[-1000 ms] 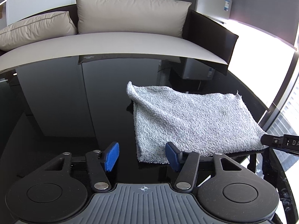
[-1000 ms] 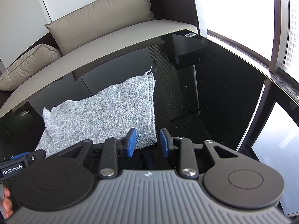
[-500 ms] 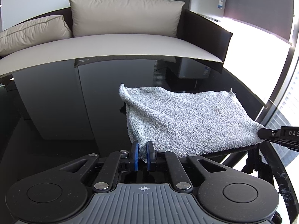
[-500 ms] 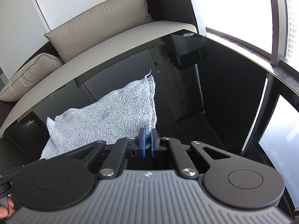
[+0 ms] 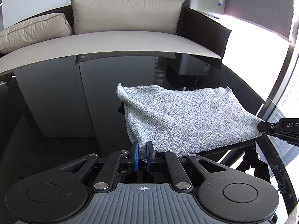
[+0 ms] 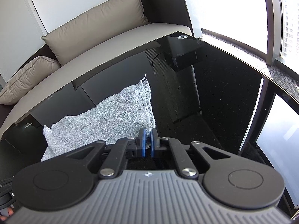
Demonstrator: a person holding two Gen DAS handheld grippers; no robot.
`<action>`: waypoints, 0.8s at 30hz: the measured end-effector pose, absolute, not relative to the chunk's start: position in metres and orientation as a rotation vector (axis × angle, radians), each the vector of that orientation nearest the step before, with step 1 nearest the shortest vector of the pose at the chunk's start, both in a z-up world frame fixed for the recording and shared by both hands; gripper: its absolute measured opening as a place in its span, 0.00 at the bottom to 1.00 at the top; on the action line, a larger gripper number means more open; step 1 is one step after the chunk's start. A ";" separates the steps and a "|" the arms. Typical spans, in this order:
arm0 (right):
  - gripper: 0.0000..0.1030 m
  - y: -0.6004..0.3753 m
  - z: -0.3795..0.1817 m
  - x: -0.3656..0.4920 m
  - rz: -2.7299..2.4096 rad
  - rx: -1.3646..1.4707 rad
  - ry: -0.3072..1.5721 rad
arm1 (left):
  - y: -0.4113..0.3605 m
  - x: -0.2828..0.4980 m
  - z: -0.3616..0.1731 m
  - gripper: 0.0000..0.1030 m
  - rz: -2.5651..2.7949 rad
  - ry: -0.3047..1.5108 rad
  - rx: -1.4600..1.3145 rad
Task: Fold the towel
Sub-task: 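Grasp the folded towel's edge with the left gripper and lift it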
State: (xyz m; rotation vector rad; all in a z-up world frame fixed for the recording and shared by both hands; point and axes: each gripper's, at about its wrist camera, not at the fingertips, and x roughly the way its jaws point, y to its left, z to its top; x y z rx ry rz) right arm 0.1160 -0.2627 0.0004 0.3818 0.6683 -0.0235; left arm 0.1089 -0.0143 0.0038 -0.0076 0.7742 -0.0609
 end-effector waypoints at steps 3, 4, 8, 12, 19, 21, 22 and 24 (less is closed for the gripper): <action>0.05 -0.262 0.001 0.115 -0.022 0.383 0.667 | -0.014 0.109 0.004 0.07 -0.058 0.777 -0.007; 0.05 -0.263 0.002 0.115 -0.023 0.384 0.668 | -0.015 0.109 0.004 0.07 -0.057 0.779 -0.004; 0.05 -0.263 0.001 0.113 -0.029 0.389 0.670 | -0.018 0.109 0.003 0.08 -0.051 0.786 0.005; 0.05 -0.263 0.002 0.112 -0.033 0.393 0.670 | -0.016 0.108 0.003 0.09 -0.048 0.787 0.001; 0.05 -0.262 0.004 0.114 -0.036 0.382 0.660 | -0.002 0.107 0.006 0.25 -0.027 0.787 -0.028; 0.05 -0.261 0.005 0.113 -0.035 0.381 0.655 | 0.002 0.105 0.007 0.26 -0.020 0.788 -0.031; 0.05 -0.260 0.006 0.114 -0.036 0.381 0.653 | 0.003 0.104 0.007 0.27 -0.019 0.788 -0.032; 0.05 -0.258 0.007 0.114 -0.037 0.380 0.650 | 0.005 0.103 0.008 0.27 -0.017 0.790 -0.029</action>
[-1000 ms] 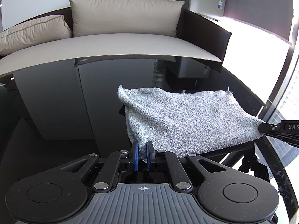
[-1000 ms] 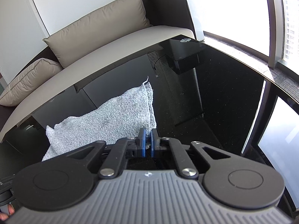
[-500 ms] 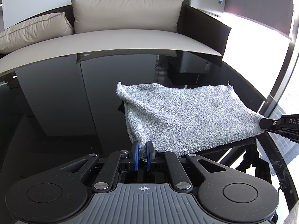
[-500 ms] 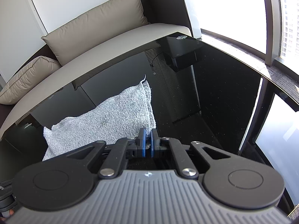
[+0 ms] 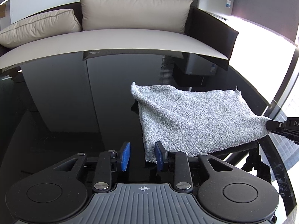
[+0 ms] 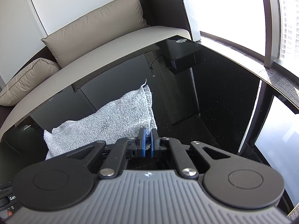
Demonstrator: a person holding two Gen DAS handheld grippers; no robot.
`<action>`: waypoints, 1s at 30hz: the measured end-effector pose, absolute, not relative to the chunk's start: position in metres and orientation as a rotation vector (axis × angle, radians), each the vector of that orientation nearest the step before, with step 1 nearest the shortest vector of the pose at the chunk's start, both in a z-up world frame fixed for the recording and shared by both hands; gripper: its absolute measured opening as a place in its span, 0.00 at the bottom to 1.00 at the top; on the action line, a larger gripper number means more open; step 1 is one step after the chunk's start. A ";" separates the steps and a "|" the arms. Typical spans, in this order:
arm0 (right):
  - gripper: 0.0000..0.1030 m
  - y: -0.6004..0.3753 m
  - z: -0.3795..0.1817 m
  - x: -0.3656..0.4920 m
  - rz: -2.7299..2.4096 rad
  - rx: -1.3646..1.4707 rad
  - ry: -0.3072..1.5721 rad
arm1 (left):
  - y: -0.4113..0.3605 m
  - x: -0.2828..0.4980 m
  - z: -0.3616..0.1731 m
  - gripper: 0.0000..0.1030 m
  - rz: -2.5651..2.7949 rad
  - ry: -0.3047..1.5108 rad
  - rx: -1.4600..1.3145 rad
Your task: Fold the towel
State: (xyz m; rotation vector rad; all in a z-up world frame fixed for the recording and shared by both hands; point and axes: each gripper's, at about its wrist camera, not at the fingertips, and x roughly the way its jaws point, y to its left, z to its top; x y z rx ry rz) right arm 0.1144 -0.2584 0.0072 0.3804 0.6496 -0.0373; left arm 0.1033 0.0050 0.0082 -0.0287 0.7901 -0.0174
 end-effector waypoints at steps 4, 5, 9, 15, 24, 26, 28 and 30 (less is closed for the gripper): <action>0.05 -0.256 0.010 0.114 -0.040 0.382 0.640 | 0.006 0.102 0.008 0.27 -0.025 0.798 -0.027; 0.05 -0.256 0.011 0.114 -0.042 0.381 0.637 | 0.007 0.102 0.008 0.27 -0.027 0.798 -0.026; 0.05 -0.252 0.014 0.114 -0.046 0.373 0.625 | 0.008 0.101 0.008 0.27 -0.027 0.804 -0.026; 0.05 -0.235 0.026 0.118 -0.021 0.335 0.582 | 0.006 0.101 0.005 0.27 -0.029 0.811 -0.019; 0.05 -0.198 0.044 0.130 0.143 0.288 0.484 | 0.011 0.099 0.006 0.27 -0.039 0.812 -0.046; 0.05 -0.185 0.049 0.132 0.241 0.267 0.460 | 0.012 0.098 0.007 0.27 -0.040 0.812 -0.052; 0.05 -0.169 0.053 0.134 0.387 0.231 0.449 | 0.012 0.097 0.007 0.27 -0.041 0.811 -0.053; 0.05 -0.151 0.055 0.135 0.544 0.165 0.466 | 0.012 0.097 0.007 0.27 -0.043 0.811 -0.054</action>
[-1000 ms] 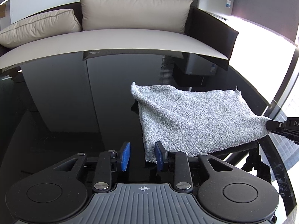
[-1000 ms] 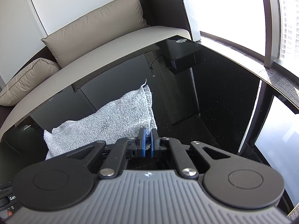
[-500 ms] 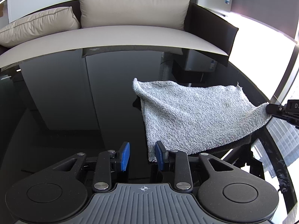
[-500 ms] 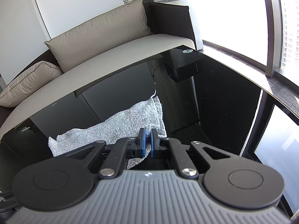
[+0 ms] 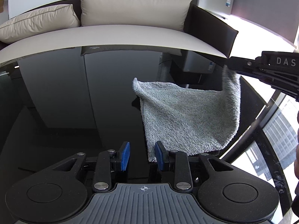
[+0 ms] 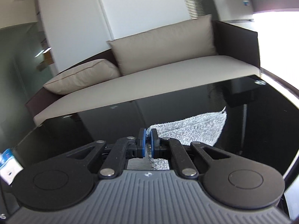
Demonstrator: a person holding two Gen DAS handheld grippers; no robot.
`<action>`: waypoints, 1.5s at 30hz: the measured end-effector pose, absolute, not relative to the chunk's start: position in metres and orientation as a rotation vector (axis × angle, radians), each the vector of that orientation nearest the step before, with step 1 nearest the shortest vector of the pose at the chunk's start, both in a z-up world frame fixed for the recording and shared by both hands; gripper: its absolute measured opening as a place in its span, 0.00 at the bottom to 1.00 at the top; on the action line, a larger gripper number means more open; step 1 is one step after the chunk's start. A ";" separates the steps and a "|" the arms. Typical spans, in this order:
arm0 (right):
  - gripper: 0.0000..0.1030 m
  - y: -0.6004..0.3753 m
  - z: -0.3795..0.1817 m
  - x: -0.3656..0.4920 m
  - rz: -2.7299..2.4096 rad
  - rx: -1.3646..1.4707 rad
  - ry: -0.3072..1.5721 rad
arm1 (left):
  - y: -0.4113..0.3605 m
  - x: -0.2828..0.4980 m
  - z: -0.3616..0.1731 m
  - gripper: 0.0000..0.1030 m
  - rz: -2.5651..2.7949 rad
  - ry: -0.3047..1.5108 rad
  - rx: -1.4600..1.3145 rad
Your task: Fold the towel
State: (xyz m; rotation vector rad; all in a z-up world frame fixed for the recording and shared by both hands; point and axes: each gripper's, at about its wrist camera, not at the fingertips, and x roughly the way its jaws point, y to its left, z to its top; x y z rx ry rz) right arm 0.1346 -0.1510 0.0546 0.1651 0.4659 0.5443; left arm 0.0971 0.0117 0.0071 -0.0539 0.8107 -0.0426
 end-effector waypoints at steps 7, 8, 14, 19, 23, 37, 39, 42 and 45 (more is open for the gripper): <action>0.05 -0.138 0.041 0.142 0.766 0.168 0.626 | 0.011 0.097 0.008 0.27 -0.047 0.812 -0.061; 0.05 -0.141 0.041 0.143 0.773 0.198 0.640 | 0.011 0.096 0.008 0.27 -0.047 0.812 -0.060; 0.05 -0.142 0.037 0.139 0.791 0.227 0.691 | 0.007 0.097 0.009 0.27 -0.045 0.812 -0.052; 0.05 -0.144 0.029 0.144 0.775 0.259 0.713 | 0.011 0.094 0.011 0.29 -0.041 0.808 -0.061; 0.05 -0.143 0.026 0.145 0.778 0.254 0.717 | 0.017 0.092 0.013 0.31 -0.028 0.804 -0.061; 0.06 -0.135 0.012 0.144 0.803 0.203 0.764 | 0.038 0.092 0.017 0.43 0.003 0.799 -0.106; 0.06 -0.133 0.009 0.143 0.816 0.195 0.775 | 0.043 0.094 0.018 0.47 0.001 0.794 -0.127; 0.08 -0.132 0.007 0.141 0.827 0.184 0.780 | 0.050 0.098 0.021 0.48 -0.001 0.777 -0.168; 0.28 -0.134 0.006 0.138 0.843 0.187 0.776 | 0.051 0.103 0.025 0.50 -0.022 0.761 -0.188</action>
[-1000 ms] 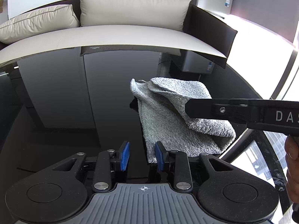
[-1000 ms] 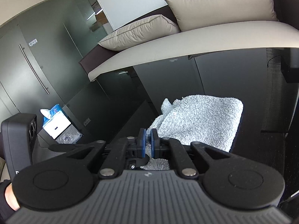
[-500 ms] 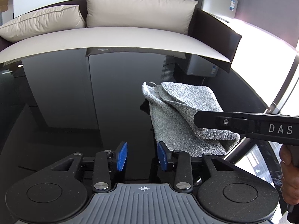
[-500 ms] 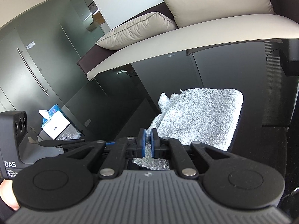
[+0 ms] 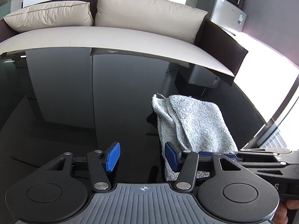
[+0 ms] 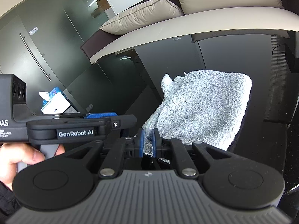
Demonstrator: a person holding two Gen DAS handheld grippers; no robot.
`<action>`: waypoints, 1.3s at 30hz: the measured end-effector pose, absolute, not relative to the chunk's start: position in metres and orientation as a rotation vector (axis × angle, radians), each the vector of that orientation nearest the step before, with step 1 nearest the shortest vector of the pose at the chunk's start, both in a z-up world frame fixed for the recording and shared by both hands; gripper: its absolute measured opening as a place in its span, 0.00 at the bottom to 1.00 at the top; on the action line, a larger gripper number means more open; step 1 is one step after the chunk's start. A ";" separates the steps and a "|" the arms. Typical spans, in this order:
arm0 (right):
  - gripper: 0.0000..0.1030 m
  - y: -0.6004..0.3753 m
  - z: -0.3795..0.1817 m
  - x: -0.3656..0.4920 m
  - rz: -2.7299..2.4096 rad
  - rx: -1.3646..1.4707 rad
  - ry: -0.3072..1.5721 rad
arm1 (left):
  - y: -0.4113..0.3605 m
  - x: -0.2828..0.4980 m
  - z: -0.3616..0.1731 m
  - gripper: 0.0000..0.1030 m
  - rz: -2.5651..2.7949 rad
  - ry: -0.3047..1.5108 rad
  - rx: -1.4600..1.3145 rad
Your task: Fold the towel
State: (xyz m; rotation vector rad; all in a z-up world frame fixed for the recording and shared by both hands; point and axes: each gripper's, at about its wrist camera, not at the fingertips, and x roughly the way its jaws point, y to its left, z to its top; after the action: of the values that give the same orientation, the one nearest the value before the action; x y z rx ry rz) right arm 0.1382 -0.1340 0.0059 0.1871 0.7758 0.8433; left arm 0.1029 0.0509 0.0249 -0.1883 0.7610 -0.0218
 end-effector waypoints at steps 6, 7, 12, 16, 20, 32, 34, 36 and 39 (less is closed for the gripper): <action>0.42 -0.138 0.007 0.125 0.862 0.155 0.744 | 0.040 0.128 0.027 0.51 -0.098 0.762 -0.160; 0.45 -0.139 0.007 0.123 0.861 0.153 0.742 | 0.038 0.133 0.027 0.51 -0.103 0.762 -0.156; 0.47 -0.138 0.007 0.115 0.880 0.111 0.731 | 0.037 0.150 0.023 0.51 -0.129 0.784 -0.176; 0.47 -0.137 0.004 0.114 0.883 0.112 0.739 | 0.034 0.160 0.020 0.50 -0.150 0.788 -0.162; 0.47 -0.137 0.004 0.114 0.875 0.110 0.731 | 0.030 0.168 0.020 0.48 -0.158 0.785 -0.154; 0.47 -0.135 0.003 0.109 0.862 0.081 0.707 | 0.015 0.201 0.019 0.41 -0.222 0.787 -0.154; 0.47 -0.135 0.003 0.108 0.859 0.079 0.702 | 0.016 0.208 0.016 0.41 -0.231 0.798 -0.165; 0.47 -0.135 0.002 0.108 0.856 0.076 0.698 | 0.017 0.213 0.013 0.41 -0.231 0.808 -0.175; 0.47 -0.133 0.002 0.107 0.842 0.059 0.686 | 0.020 0.222 0.007 0.41 -0.235 0.827 -0.196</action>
State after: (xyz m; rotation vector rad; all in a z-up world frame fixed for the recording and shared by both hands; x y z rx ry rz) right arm 0.1068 -0.1326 0.0018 0.0593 0.6860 0.8423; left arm 0.2222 0.0201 0.0065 -0.1965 0.8268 -0.2350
